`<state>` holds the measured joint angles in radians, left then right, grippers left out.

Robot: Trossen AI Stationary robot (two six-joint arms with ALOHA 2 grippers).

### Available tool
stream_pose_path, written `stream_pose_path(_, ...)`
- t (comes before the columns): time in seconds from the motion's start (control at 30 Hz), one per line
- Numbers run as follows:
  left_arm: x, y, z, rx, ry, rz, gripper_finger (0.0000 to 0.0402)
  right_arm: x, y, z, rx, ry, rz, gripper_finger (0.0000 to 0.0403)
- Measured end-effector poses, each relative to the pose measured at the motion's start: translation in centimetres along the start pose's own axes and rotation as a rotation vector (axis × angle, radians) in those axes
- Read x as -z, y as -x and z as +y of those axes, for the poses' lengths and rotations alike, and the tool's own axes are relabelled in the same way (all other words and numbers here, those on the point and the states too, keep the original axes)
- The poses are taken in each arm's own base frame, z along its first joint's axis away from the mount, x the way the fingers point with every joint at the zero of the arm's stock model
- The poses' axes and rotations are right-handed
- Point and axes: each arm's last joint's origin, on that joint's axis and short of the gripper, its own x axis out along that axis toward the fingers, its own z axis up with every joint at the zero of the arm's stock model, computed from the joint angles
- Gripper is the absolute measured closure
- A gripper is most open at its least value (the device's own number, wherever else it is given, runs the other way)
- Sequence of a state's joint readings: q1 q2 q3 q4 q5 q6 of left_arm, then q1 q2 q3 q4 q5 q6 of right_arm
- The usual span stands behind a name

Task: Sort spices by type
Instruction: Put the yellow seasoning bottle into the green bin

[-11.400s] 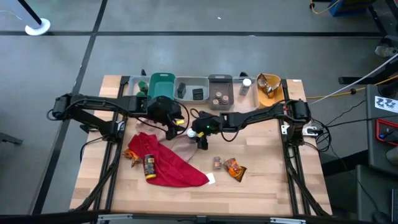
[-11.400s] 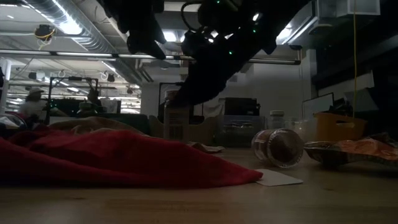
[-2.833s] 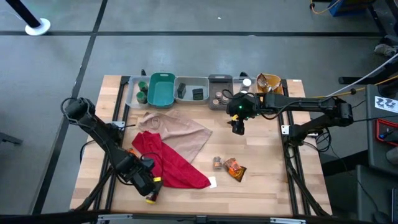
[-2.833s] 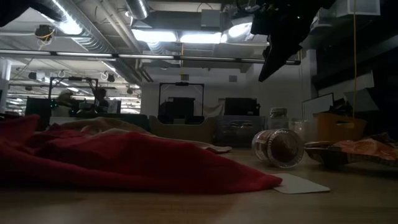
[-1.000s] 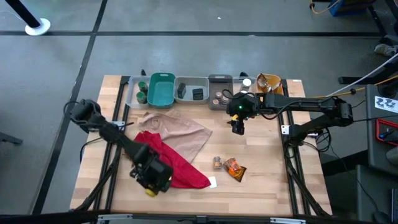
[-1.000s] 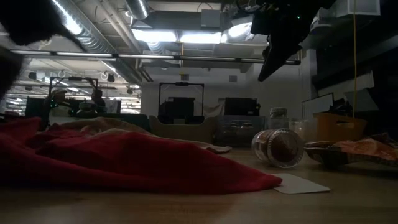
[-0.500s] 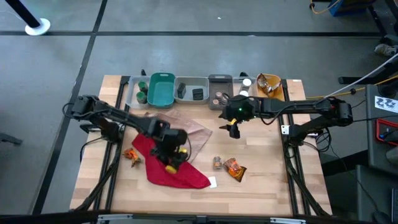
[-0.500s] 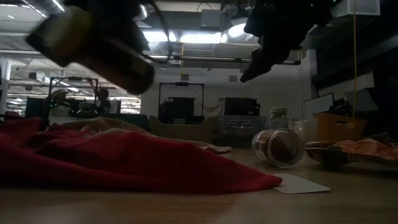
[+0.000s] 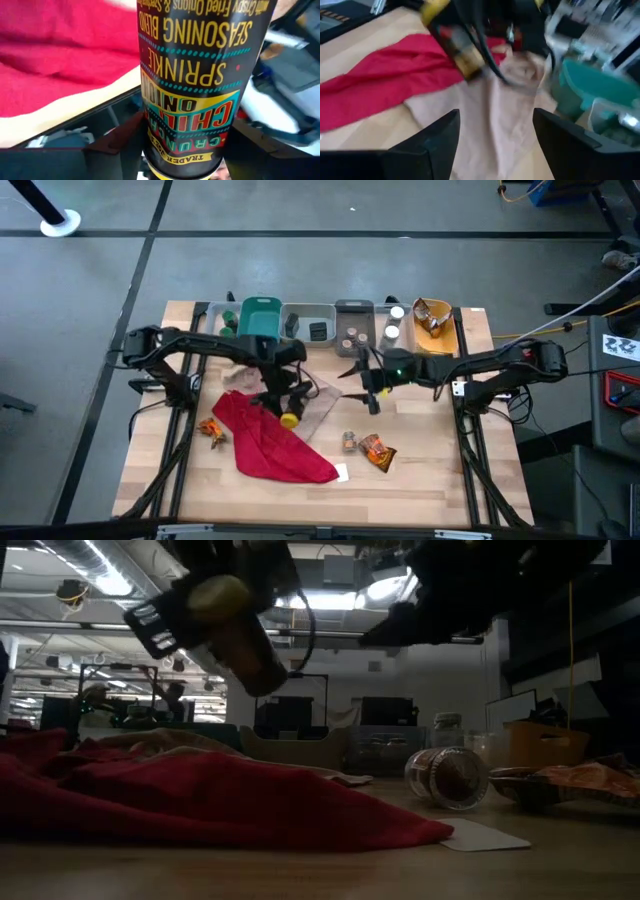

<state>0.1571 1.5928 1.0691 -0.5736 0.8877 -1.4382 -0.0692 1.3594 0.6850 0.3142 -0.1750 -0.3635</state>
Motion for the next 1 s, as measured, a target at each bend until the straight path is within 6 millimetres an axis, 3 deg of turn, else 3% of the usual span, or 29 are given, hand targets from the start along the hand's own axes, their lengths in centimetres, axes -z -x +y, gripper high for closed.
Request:
stream_pose_path(0.17, -2.4, 0.8, -0.6, 0.095, -0.004, 0.008, 0.0196, -0.5, -0.2, 1.4, 0.098, 0.041, -0.027, 0.0151)
stream_pose_path(0.37, -4.2, 0.8, -2.1, 0.220, -0.040, 0.051, 0.0196, -0.5, -0.7, 2.6, 0.080, 0.079, -0.020, 0.0151)
stream_pose_path(0.6, -4.4, 0.3, -2.9, 0.261, -0.034, 0.111, 0.0196, -0.5, -2.0, 4.6, 0.134, 0.287, -0.014, 0.0151)
stream_pose_path(1.0, -4.2, 0.2, -3.5, 0.298, -0.112, 0.105, 0.0196, -1.4, -2.1, 5.0, 0.167, 0.274, -0.091, 0.0151)
